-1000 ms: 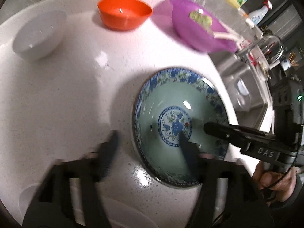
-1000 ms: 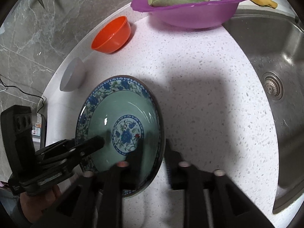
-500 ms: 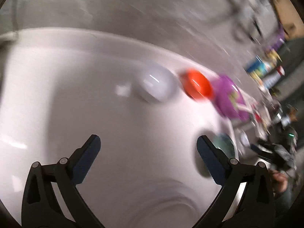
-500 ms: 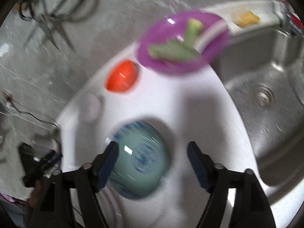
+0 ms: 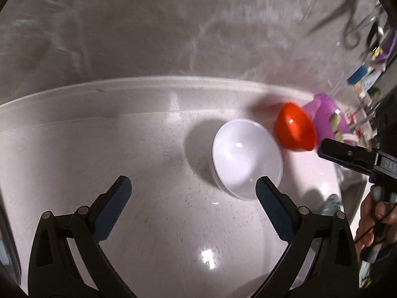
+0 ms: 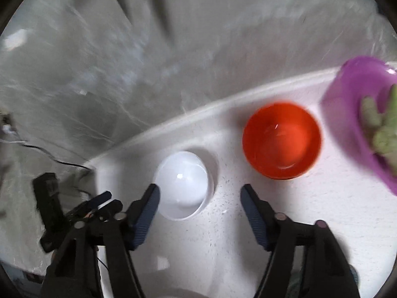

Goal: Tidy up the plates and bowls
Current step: 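Move both grippers to the white bowl, then close both grippers on the white bowl rim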

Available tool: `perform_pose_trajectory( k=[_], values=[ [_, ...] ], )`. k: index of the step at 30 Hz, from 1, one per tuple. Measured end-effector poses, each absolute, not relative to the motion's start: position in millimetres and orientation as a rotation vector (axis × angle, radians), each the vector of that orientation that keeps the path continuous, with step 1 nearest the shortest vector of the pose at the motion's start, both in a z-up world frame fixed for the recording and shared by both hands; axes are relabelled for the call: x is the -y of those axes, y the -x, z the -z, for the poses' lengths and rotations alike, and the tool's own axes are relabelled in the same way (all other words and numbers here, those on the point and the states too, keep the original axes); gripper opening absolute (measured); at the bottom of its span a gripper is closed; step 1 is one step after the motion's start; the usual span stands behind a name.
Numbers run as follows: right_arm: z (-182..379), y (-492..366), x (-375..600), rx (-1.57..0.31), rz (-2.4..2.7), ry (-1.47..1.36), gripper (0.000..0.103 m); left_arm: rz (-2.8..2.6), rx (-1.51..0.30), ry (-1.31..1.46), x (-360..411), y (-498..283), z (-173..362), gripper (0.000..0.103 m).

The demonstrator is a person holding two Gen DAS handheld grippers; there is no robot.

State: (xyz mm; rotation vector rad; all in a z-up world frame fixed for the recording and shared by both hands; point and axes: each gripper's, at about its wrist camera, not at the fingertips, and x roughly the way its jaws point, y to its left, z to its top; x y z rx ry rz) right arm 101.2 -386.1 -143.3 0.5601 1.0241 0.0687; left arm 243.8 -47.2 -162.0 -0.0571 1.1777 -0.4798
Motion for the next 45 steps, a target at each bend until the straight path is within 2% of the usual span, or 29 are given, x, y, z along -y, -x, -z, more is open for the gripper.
perform_pose_trajectory(
  k=[11,12,13,15,20,22,23,26,28,32,33,45],
  values=[
    [200,-134,368,-1.152,-0.012,-0.517,0.063,0.506,-1.224,-0.001,74,-275,207,0.099],
    [202,-134,368,-1.155,-0.008,-0.514,0.063,0.507,-1.228,-0.005,76,-276,208,0.091],
    [204,-136,369,-1.158,-0.006,-0.510,0.063,0.511,-1.230,-0.010,77,-278,211,0.078],
    [207,-136,369,-1.167,-0.002,-0.511,0.063,0.519,-1.251,-0.013,80,-280,217,0.067],
    [218,-141,366,-1.195,-0.008,-0.510,0.057,0.534,-1.260,-0.017,84,-281,226,0.064],
    [224,-142,365,-1.208,-0.014,-0.510,0.049,0.540,-1.272,-0.023,89,-282,231,0.049],
    [226,-143,364,-1.215,-0.019,-0.511,0.042,0.544,-1.276,-0.022,91,-283,233,0.048],
    [229,-144,362,-1.213,-0.031,-0.516,0.039,0.558,-1.276,-0.021,100,-283,235,0.038],
    [229,-145,360,-1.210,-0.042,-0.512,0.034,0.559,-1.274,-0.036,105,-282,233,0.029],
    [225,-144,355,-1.198,-0.070,-0.503,0.018,0.571,-1.271,-0.047,112,-278,230,0.017],
    [223,-144,352,-1.197,-0.073,-0.494,0.017,0.571,-1.276,-0.045,114,-278,231,0.013],
    [210,-134,348,-1.167,-0.077,-0.521,0.016,0.589,-1.266,-0.058,133,-257,211,0.013]
  ],
)
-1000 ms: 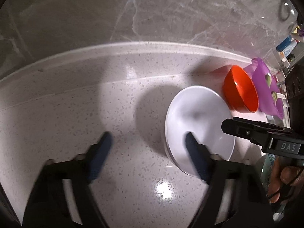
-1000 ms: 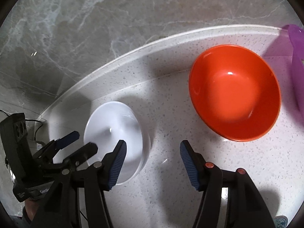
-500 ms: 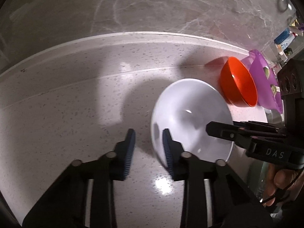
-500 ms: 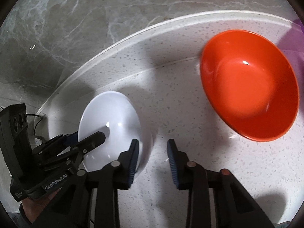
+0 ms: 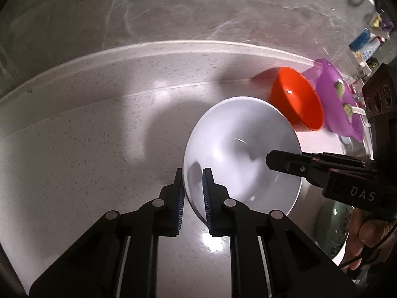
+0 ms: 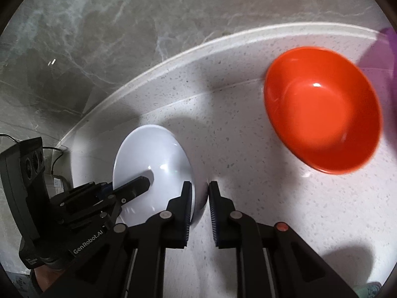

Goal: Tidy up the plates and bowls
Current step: 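Close both grippers on the white bowl rim, then lift the white bowl with both grippers and carry it over the patterned bowl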

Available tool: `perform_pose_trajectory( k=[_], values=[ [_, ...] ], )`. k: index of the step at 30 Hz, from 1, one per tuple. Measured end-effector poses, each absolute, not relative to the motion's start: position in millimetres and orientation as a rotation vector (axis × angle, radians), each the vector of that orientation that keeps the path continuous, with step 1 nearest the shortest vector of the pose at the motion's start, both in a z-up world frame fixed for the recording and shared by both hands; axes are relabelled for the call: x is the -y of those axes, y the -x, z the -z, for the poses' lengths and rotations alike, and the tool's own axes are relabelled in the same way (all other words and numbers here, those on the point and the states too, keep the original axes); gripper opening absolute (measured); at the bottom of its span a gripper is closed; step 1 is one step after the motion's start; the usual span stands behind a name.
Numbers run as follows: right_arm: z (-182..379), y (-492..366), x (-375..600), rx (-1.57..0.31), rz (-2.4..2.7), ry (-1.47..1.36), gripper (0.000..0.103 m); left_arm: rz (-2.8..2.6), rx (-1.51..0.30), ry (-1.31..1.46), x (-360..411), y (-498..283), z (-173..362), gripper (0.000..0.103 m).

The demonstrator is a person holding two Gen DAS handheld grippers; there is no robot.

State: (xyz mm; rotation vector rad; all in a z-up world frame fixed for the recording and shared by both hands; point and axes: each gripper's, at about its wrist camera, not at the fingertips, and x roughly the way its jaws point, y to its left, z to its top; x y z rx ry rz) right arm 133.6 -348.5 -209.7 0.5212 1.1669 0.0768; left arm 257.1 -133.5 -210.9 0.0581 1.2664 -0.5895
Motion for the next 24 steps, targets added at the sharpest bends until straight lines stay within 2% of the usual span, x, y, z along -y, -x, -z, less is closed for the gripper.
perform_pose_trajectory(
  k=[16,24],
  values=[
    [136,4,411,-1.018,0.009,-0.534,0.016,0.788,-1.180,-0.141,236,-132,128,0.013],
    [134,68,449,-1.019,0.078,-0.556,0.017,0.848,-1.227,-0.177,284,-71,142,0.013]
  ],
)
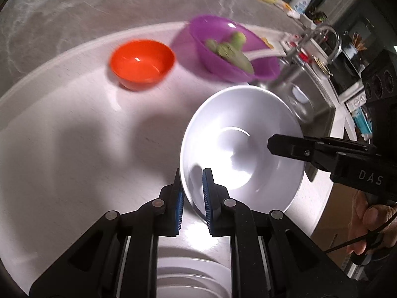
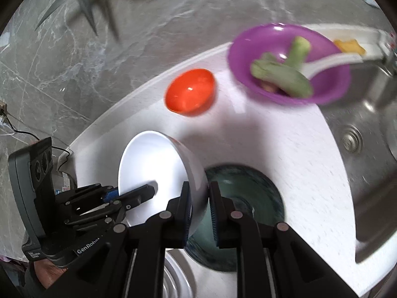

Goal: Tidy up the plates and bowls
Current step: 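Lift the white bowl with both grippers and carry it over the patterned bowl, then lower the white bowl into the patterned bowl and open both grippers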

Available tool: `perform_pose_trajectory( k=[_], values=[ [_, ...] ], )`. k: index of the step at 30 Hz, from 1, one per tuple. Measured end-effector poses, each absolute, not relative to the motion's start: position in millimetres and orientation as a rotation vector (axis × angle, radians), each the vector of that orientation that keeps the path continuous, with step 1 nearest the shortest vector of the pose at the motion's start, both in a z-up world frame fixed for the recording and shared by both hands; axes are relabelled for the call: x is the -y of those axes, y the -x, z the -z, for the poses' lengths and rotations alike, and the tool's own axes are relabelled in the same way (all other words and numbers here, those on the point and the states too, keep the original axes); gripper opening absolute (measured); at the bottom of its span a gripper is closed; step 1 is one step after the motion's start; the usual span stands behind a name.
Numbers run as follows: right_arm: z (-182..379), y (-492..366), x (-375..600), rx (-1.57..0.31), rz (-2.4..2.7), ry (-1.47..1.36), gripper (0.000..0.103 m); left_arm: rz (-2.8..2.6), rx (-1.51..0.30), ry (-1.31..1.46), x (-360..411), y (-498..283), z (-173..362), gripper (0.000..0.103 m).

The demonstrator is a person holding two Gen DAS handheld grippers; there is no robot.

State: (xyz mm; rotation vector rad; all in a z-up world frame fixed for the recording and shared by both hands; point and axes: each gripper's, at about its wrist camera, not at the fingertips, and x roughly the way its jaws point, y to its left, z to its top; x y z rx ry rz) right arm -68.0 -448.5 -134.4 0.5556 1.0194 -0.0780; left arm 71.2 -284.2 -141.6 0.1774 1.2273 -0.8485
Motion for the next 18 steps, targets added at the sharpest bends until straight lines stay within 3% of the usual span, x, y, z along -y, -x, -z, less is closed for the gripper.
perform_pose_trajectory(
  k=[18],
  values=[
    [187,103,479,-1.118,0.100,-0.592,0.016,0.799,-1.316,-0.277,330,-39,206,0.013]
  ],
)
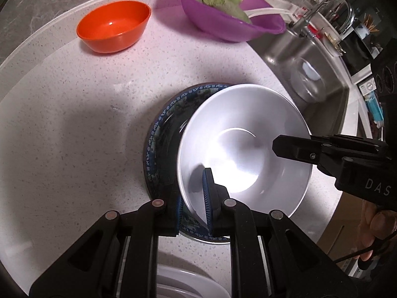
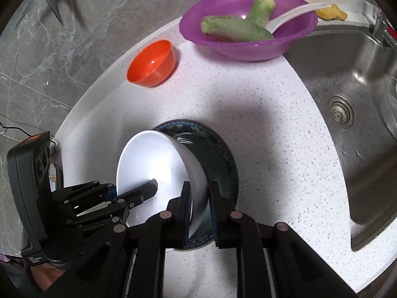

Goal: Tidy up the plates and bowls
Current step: 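Lower the white bowl into the patterned bowl and open both grippers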

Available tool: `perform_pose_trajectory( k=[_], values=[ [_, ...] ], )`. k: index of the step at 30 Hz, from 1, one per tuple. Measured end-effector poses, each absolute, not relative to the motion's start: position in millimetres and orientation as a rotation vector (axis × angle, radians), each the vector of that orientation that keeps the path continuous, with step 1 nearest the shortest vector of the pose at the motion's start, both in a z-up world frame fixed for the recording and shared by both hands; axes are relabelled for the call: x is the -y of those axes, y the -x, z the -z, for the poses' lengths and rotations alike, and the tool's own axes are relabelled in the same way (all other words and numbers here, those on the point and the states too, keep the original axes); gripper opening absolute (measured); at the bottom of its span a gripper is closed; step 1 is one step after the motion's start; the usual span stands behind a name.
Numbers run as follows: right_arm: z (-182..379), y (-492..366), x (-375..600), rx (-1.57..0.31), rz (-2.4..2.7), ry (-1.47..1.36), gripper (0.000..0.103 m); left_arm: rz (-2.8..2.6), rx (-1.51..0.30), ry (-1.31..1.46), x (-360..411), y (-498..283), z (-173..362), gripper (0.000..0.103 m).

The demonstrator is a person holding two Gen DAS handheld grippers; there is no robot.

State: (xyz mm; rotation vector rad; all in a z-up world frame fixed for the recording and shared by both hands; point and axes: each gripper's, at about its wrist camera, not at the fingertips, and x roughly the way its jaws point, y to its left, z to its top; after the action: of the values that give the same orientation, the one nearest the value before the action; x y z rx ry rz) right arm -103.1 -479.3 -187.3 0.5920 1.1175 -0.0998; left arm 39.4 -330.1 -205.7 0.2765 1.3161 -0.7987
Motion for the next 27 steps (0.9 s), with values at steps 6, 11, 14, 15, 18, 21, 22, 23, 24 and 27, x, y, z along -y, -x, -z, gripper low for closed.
perform_pose_trajectory(
  k=[6,11,14,15,18,21,22,23,24,27],
  values=[
    [197,97,477,-1.150,0.098,-0.567,0.015,0.781,-1.322,-0.277,333,-42,213,0.013],
    [202,97,476,-1.168,0.107,-0.545,0.013,0.775,-1.328,-0.274,333,-43,217,0.013],
    [204,96,475,-1.174,0.117,-0.522,0.011,0.774,-1.326,-0.268,332,-45,217,0.013],
    [204,95,475,-1.175,0.119,-0.524,0.011,0.775,-1.324,-0.265,332,-46,217,0.013],
    [204,95,475,-1.177,0.128,-0.510,0.011,0.780,-1.310,-0.237,330,-48,213,0.017],
    [204,93,474,-1.180,0.135,-0.496,0.011,0.790,-1.288,-0.202,326,-50,205,0.024],
    [204,92,474,-1.181,0.138,-0.487,0.011,0.792,-1.284,-0.199,325,-51,203,0.026],
    [204,91,473,-1.183,0.138,-0.481,0.011,0.795,-1.281,-0.196,324,-52,201,0.027],
    [203,90,472,-1.185,0.139,-0.475,0.011,0.801,-1.277,-0.190,323,-53,198,0.028],
    [203,87,469,-1.190,0.148,-0.452,0.011,0.814,-1.262,-0.173,317,-55,189,0.028]
  ],
)
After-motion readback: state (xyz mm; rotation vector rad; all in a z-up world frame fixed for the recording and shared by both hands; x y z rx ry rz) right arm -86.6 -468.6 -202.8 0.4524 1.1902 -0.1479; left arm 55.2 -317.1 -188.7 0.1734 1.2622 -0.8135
